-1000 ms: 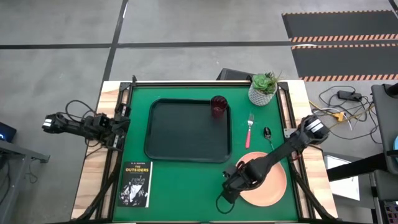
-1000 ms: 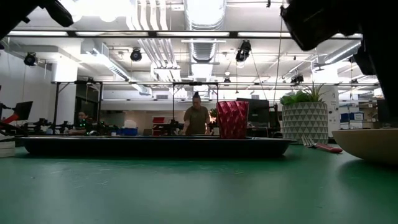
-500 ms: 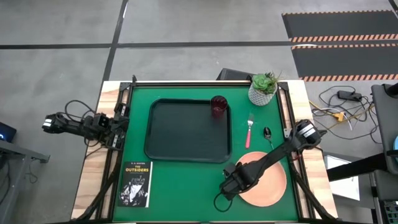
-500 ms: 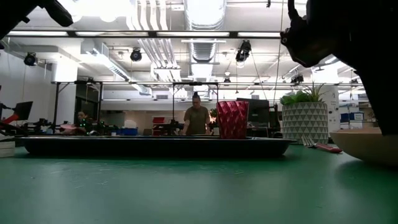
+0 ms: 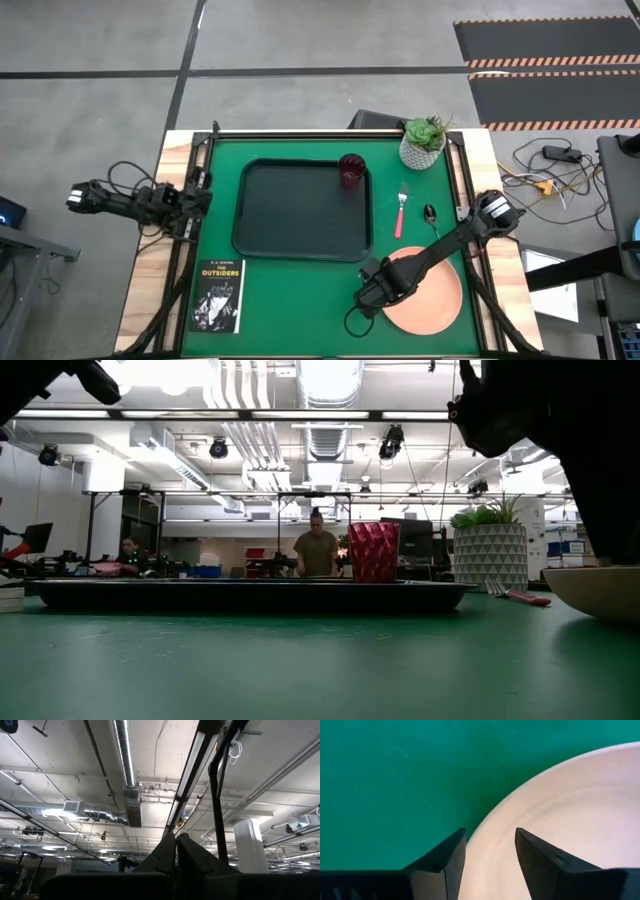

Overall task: Pick and place plate/cup/fork/spoon on tray
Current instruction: Put the orange plate on the black tray, then put the red fork on the right of the black tray

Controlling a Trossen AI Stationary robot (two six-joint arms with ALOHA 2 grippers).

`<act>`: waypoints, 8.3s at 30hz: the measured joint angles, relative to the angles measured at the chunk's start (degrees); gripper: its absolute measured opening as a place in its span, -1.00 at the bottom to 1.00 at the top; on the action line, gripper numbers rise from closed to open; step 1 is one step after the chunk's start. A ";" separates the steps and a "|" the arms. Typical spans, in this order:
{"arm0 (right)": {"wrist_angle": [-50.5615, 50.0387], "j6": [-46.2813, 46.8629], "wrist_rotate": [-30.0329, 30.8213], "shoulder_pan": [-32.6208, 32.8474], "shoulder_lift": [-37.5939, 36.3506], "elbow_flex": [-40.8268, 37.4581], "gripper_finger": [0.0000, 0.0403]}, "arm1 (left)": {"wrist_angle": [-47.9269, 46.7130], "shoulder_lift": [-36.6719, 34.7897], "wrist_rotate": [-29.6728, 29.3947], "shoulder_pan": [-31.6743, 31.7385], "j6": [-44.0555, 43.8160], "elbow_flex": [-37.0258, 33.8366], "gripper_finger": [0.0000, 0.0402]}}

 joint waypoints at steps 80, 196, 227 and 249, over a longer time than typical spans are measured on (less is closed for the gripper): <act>-2.74 -78.57 18.86 -11.18 12.85 37.05 -0.96 | 0.56 -0.27 -0.10 0.02 0.17 -0.04 -1.00; 7.89 -19.27 21.03 -24.99 -26.43 -24.75 -0.96 | 0.56 -0.10 -0.06 0.00 0.08 -0.04 -1.00; 9.97 -2.55 28.66 -28.63 -17.49 -37.62 -0.12 | 0.52 -0.10 -0.08 0.00 0.10 -0.04 -1.00; 10.50 0.22 25.33 -28.63 -18.95 -37.77 -0.81 | 0.54 -0.10 -0.08 0.02 0.10 -0.06 -1.00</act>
